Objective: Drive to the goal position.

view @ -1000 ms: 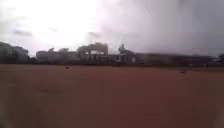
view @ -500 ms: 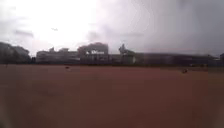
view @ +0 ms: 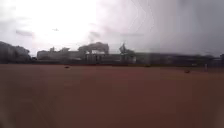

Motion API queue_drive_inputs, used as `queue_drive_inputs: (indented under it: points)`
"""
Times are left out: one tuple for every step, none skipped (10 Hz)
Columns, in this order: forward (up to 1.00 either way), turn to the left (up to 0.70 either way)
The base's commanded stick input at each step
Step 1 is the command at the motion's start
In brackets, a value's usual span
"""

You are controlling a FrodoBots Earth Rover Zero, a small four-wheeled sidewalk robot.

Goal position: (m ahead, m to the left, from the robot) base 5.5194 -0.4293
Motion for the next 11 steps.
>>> queue_drive_inputs:
  points:
    - [0.5, 0.0]
    - [0.5, 0.0]
    - [0.5, 0.0]
    - [0.5, 0.0]
    - [0.5, 0.0]
    - [0.5, 0.0]
    - [0.5, 0.0]
    - [0.5, 0.0]
    - [0.5, 0.0]
    - [0.5, 0.0]
    - [0.5, 0.0]
